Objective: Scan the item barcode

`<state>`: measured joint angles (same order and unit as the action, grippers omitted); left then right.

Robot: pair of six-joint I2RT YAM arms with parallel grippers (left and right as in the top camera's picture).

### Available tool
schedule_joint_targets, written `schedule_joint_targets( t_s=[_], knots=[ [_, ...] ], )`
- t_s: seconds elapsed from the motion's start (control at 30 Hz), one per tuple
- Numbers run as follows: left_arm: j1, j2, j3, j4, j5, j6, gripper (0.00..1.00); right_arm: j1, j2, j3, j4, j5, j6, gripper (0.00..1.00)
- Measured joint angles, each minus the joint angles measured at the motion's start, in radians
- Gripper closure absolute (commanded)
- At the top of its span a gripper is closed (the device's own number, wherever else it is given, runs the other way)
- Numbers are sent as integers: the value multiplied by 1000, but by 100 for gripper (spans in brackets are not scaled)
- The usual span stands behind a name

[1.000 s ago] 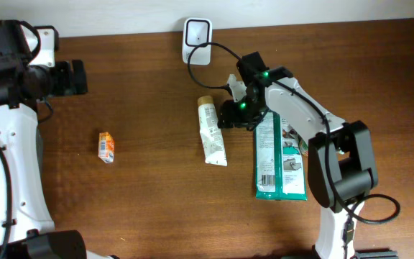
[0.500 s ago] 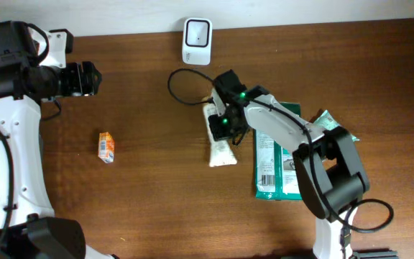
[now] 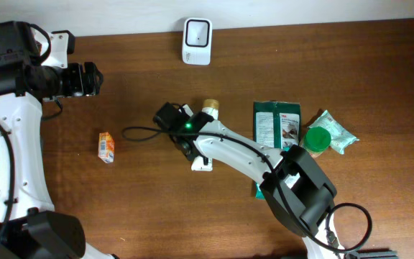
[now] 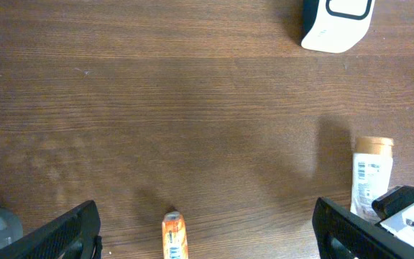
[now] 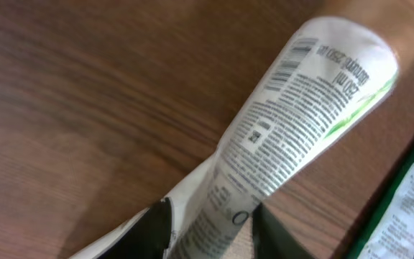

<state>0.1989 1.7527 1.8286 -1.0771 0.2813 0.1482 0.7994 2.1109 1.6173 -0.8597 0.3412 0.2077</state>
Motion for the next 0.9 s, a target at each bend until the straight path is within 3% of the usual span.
schedule_joint_targets(
  t_s=[0.1,0.27,0.33,0.43,0.6,0.63,0.67,0.73,0.77,0.9],
  knots=[
    [0,0,0,0,0,0,7,6,0,28,18,-62,-39,46],
    [0,0,0,-2,0,0,6,-5,2,38,14,-160,-40,37],
    [0,0,0,-4,0,0,3,-37,-9,116,-84,-179,18,22],
    [0,0,0,-5,0,0,1,-101,-47,175,-193,-291,176,20],
    [0,0,0,8,-99,0,1,-234,-17,48,-111,-572,270,20],
    [0,0,0,12,-138,0,1,-229,-13,-6,-31,-602,297,22],
    [0,0,0,11,-169,0,1,-227,-11,-53,17,-618,328,32],
    [0,0,0,12,-199,0,1,-226,-11,-122,93,-643,370,79],
    [3,0,0,12,-206,-3,1,-225,-10,-143,106,-654,376,94],
    [48,0,0,14,-213,-41,1,-234,-13,-151,101,-650,332,96]
  ],
)
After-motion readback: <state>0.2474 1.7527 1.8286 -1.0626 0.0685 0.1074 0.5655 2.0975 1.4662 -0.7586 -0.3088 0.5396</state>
